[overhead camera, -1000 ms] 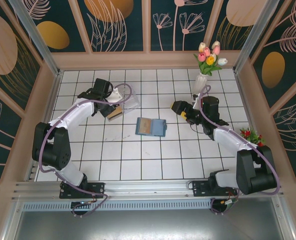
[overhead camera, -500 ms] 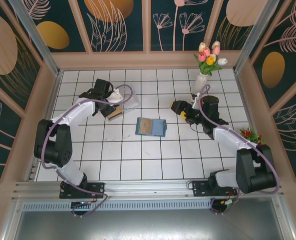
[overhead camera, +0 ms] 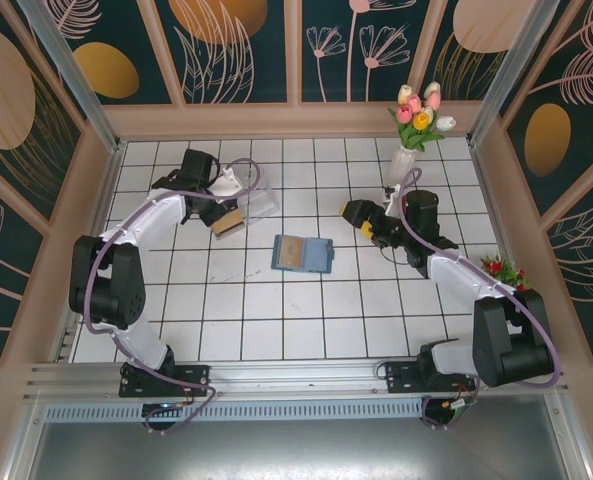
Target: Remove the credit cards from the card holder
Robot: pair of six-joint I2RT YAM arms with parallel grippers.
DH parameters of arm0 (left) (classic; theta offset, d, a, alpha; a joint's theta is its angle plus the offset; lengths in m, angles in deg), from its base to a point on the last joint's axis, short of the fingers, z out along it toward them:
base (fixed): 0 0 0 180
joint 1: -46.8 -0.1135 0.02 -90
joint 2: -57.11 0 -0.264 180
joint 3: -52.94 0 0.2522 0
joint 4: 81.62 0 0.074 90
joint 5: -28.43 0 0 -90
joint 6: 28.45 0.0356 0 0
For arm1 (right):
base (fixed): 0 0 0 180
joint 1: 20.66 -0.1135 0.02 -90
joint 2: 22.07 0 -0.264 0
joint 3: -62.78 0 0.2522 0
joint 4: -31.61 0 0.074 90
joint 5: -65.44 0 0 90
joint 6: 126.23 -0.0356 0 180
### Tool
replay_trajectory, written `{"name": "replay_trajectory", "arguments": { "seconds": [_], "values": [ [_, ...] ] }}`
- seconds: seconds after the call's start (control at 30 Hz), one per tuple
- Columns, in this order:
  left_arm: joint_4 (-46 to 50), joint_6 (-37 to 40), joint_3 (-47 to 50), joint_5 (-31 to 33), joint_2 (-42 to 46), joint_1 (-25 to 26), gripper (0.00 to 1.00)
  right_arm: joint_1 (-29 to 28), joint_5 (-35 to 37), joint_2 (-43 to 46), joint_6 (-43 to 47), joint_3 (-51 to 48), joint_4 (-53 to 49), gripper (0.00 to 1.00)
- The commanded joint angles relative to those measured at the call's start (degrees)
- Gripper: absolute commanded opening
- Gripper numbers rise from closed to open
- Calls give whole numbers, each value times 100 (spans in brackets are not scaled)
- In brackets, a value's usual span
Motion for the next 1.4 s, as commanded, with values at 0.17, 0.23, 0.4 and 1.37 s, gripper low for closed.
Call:
{"name": "replay_trajectory", "arguments": {
  "seconds": [0.17,0.23,0.4,1.37],
  "values": [
    [6,39,-52,-317,-180,-169,1,-3,-64,-81,-139,181,14,99],
    [-4,52,-24,-315,-183,-198,2,-17,-47,-81,-139,173,-4,99],
    [-62,35,78,-329,-119,-271,8,-42,-33,-91,-164,170,-11,99],
    [-308,-1285,-141,-337,571,-296,56,-256,458,-106,18,347,-493,99]
  ]
}}
